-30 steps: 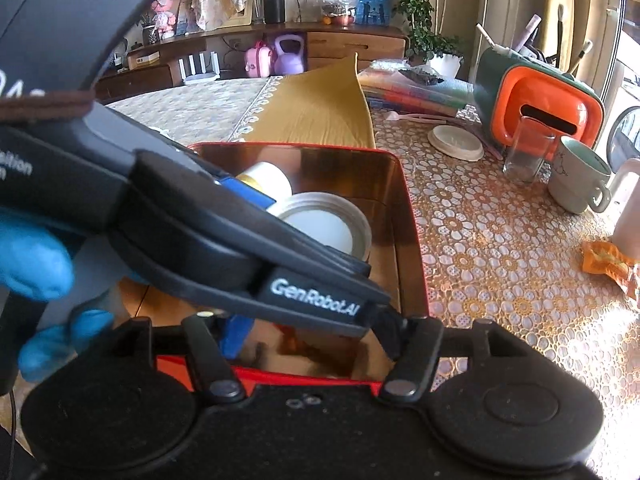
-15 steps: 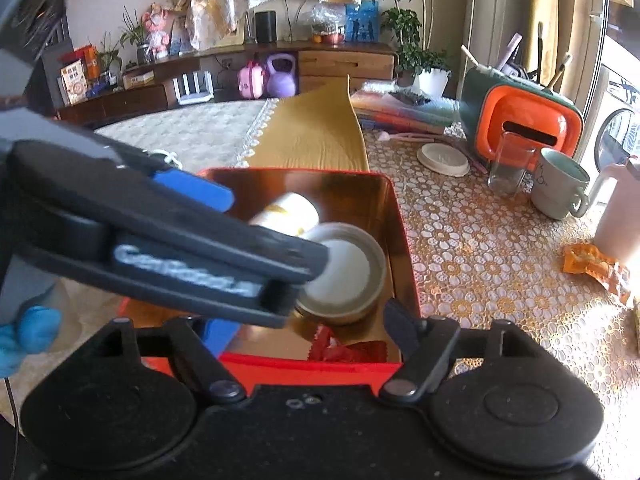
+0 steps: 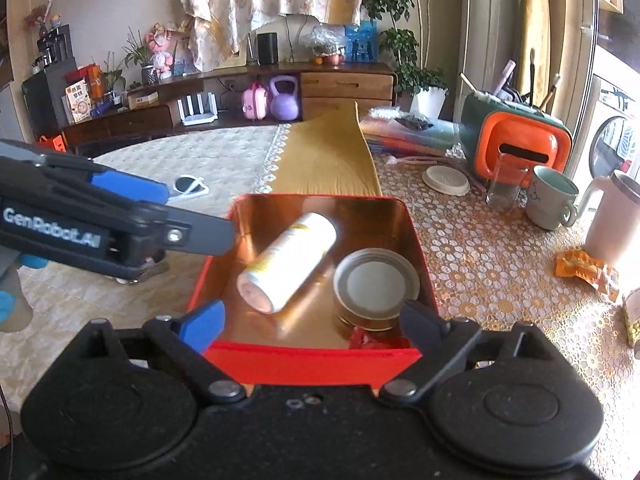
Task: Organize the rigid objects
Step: 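Move both tools back over the table toward the remaining items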
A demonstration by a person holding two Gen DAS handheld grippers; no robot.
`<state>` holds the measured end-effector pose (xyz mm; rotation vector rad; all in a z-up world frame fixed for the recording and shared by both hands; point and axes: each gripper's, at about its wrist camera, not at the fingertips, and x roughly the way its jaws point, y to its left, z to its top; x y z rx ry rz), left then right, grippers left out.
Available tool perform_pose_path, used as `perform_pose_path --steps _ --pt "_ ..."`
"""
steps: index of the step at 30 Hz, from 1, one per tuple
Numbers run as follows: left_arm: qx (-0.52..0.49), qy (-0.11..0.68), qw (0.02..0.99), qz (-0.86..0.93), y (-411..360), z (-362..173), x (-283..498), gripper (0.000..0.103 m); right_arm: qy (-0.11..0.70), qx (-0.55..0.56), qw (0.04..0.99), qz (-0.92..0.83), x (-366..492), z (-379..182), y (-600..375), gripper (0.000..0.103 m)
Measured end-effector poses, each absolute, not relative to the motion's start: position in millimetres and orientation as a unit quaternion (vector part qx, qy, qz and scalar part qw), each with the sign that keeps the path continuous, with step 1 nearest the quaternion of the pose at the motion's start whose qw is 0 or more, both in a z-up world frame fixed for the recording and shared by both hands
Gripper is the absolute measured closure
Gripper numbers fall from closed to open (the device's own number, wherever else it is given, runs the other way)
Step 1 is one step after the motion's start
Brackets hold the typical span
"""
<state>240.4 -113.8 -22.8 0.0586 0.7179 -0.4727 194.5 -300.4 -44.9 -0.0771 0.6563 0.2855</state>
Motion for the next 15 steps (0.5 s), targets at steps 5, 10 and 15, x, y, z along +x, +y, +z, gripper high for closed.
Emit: perform_pose_path --steps 5,10,15 --pt "0.023 0.341 0.915 -0.217 -78.0 -17.9 221.7 0.017 0.308 -0.038 0.938 0.158 181.8 -35.1 -284.1 0.001" --pt "0.025 0.336 0.923 -0.187 -40.5 -19.9 204.5 0.017 0.306 -0.039 0.936 0.170 175.8 -30.9 -265.5 0.000" --pt "0.027 0.335 0.929 -0.157 -3.7 -27.1 191.7 0.016 0.308 -0.039 0.933 0.180 174.5 -32.2 -247.5 0.000"
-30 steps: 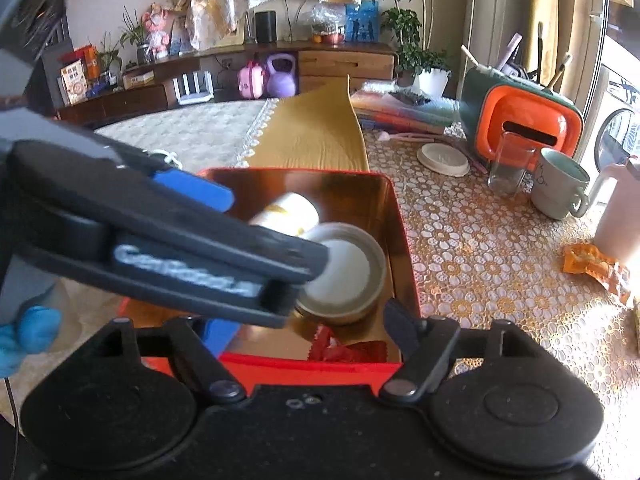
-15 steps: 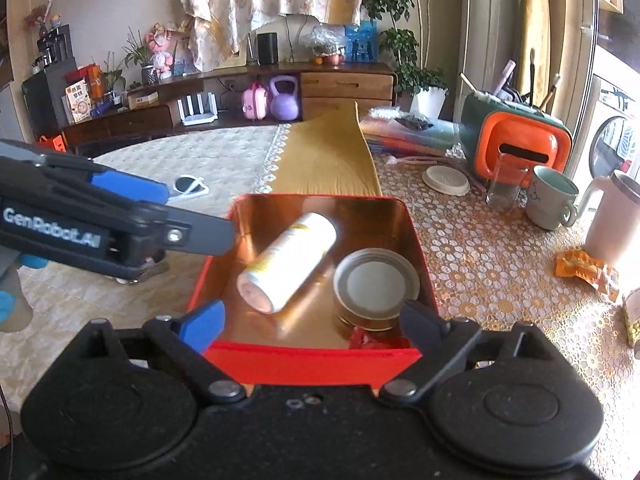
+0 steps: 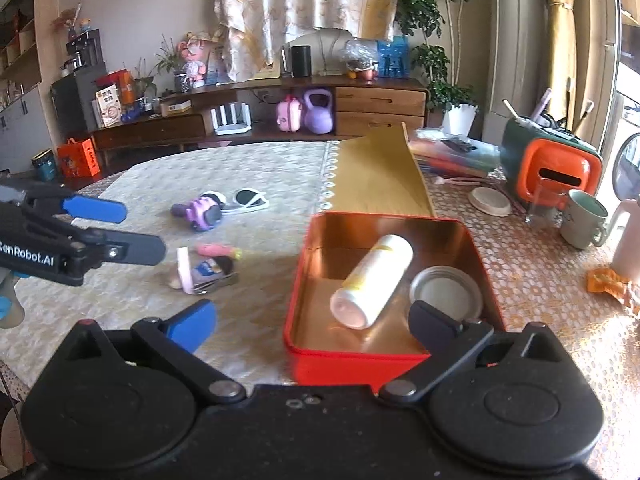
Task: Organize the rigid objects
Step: 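Move both tools back over the table toward the remaining items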
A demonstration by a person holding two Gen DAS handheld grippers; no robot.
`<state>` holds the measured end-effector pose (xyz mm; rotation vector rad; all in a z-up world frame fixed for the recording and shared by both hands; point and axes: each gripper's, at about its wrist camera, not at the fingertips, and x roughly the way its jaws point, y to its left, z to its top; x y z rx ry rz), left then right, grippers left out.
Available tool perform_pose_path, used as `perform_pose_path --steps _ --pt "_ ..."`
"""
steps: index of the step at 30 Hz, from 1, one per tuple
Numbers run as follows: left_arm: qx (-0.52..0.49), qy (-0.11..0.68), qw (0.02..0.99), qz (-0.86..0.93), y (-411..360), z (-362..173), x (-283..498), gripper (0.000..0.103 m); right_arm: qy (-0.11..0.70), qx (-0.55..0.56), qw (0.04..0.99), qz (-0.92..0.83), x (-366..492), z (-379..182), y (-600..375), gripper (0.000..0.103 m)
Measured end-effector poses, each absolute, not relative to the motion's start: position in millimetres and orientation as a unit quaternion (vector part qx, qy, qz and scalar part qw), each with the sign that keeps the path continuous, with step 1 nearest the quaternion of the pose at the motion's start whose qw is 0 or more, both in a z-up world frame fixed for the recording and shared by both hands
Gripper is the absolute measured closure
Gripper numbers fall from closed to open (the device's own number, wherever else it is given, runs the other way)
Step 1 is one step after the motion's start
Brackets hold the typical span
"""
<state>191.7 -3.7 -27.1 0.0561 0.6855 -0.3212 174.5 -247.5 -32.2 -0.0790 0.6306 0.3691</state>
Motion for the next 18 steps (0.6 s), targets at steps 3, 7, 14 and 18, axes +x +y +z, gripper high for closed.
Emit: perform_pose_path --steps 3,7,14,18 --pt "0.029 0.336 0.932 -0.133 17.6 -36.3 185.4 0.014 0.310 -0.040 0.932 0.186 172.6 -33.4 -235.2 0.000" --pt "0.026 0.346 0.931 -0.118 41.3 -48.3 182.9 0.013 0.315 -0.042 0.928 0.194 173.9 -37.1 -221.1 0.000" --pt "0.020 0.354 0.930 -0.095 61.2 -72.4 187.9 0.013 0.323 -0.054 0.922 0.207 180.1 -42.1 -193.3 0.000" --pt "0.017 0.352 0.932 -0.084 63.8 -87.1 196.5 0.013 0.331 -0.055 0.918 0.209 190.7 -46.2 -178.5 0.000"
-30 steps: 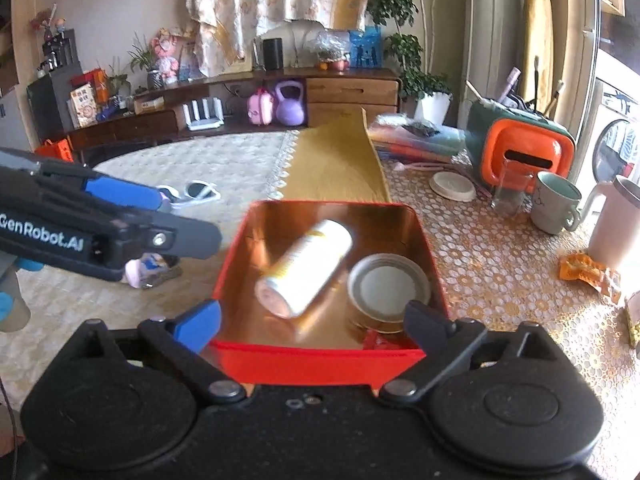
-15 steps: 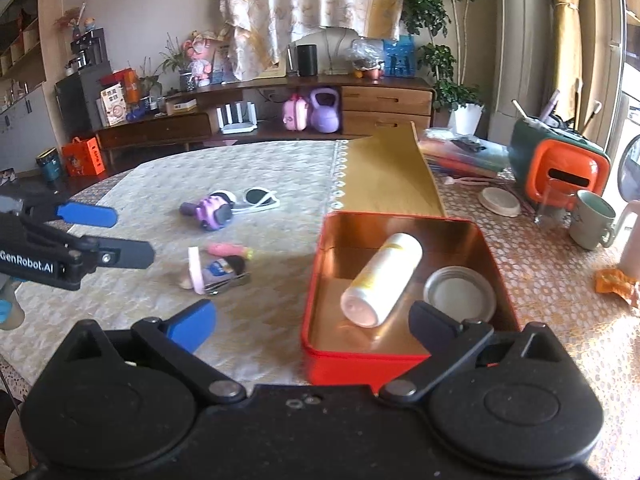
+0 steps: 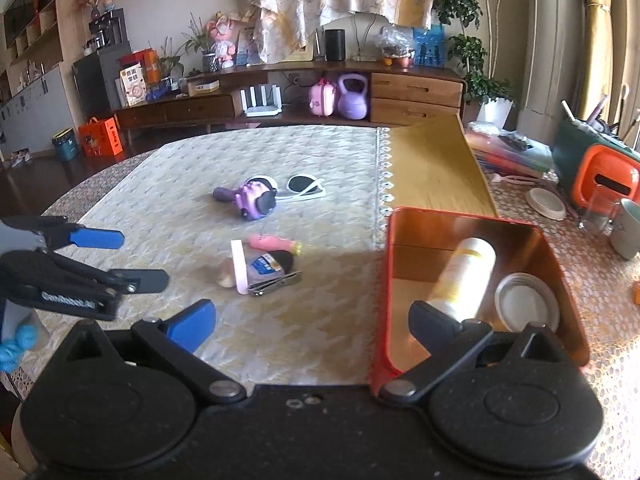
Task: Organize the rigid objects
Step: 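Move both tools back over the table toward the remaining items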
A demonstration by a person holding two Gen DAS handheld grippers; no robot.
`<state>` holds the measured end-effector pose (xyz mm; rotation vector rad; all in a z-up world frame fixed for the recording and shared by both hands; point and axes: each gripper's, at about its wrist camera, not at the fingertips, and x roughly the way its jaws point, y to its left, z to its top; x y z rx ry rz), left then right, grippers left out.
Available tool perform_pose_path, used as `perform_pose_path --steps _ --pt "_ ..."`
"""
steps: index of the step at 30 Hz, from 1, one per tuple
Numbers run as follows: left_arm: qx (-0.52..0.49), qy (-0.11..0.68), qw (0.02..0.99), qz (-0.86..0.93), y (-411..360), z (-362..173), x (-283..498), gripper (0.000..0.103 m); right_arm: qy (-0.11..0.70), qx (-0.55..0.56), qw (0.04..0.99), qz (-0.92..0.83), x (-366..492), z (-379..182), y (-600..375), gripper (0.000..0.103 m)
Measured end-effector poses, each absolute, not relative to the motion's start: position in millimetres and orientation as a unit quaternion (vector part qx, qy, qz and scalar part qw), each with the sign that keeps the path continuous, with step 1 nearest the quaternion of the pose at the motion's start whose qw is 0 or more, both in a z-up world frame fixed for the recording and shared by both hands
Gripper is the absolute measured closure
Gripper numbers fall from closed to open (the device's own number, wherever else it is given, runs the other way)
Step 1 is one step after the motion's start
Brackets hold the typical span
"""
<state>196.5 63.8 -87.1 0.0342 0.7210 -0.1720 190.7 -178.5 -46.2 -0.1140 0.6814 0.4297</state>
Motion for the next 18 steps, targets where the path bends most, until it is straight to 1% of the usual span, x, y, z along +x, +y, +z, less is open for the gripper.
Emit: perform_pose_path --steps 14,18 --pt "0.011 0.349 0.934 -0.071 56.3 -124.9 227.9 0.013 0.360 -0.060 0.905 0.220 234.0 -66.2 -135.7 0.001" --pt "0.016 0.346 0.935 -0.073 50.4 -133.2 232.8 0.013 0.364 -0.067 0.901 0.228 244.1 -70.7 -124.7 0.006"
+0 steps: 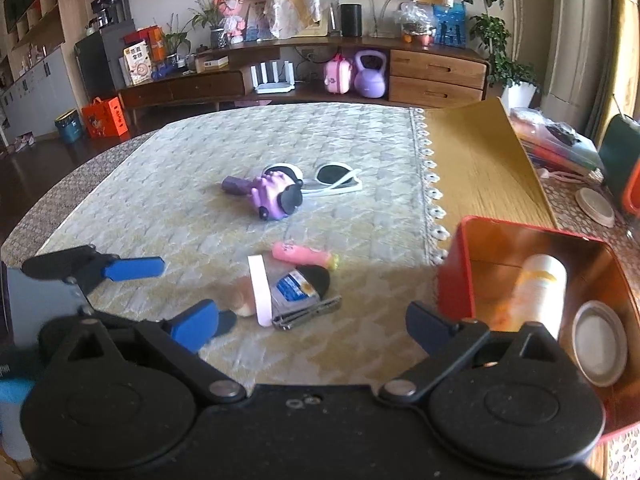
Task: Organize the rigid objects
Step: 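Move both tools back over the table toward the remaining items, then grasp the tan ball with left tool while right tool grasps the pink block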
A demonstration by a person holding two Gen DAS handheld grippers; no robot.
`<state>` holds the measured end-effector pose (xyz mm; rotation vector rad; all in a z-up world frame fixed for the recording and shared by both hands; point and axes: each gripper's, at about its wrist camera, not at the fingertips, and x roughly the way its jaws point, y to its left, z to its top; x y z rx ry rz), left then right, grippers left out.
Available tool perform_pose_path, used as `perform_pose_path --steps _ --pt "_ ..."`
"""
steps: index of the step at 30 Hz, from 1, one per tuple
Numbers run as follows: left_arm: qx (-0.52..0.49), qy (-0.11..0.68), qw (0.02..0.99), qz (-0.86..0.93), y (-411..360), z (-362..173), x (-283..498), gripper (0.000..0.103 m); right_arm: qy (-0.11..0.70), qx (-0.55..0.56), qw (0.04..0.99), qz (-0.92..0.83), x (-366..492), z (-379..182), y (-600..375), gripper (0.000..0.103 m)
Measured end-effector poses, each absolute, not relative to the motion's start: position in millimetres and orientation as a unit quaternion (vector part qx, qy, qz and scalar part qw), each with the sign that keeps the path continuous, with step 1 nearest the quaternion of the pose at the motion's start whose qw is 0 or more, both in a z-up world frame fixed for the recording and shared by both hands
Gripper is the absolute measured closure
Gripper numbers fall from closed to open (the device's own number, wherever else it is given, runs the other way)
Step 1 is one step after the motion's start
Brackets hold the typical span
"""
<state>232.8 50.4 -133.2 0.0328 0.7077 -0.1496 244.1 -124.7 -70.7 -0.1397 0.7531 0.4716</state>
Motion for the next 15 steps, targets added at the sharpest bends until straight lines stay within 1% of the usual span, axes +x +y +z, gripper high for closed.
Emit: perform_pose_path --steps 6,9,11,12,13,14,15 --pt "0.001 0.335 0.939 -0.075 49.1 -138.6 237.2 0.014 0.375 -0.077 0.890 0.248 255.7 -79.8 -109.0 0.020" --pt "-0.005 0.335 0.939 -0.083 49.0 -140.0 239.9 0.021 0.382 -0.080 0.885 0.254 261.3 -83.7 -102.4 0.026" --pt "-0.006 0.335 0.938 -0.086 48.6 -141.3 240.9 0.025 0.383 -0.082 0.884 0.255 264.2 -86.4 -98.8 0.029" --pt "-0.007 0.336 0.938 -0.088 48.7 -142.1 241.4 0.029 0.385 -0.083 0.883 0.255 265.9 -87.5 -97.1 0.030" --pt "-0.009 0.338 0.937 -0.091 48.9 -143.0 242.1 0.034 0.387 -0.083 0.882 0.256 267.2 -88.6 -96.0 0.033" --pt "-0.011 0.340 0.936 -0.093 49.3 -143.8 242.8 0.036 0.388 -0.082 0.881 0.258 268.7 -89.9 -94.8 0.035" --pt "-0.012 0.341 0.935 -0.095 49.6 -144.6 243.5 0.039 0.390 -0.082 0.880 0.259 270.5 -91.3 -93.4 0.040"
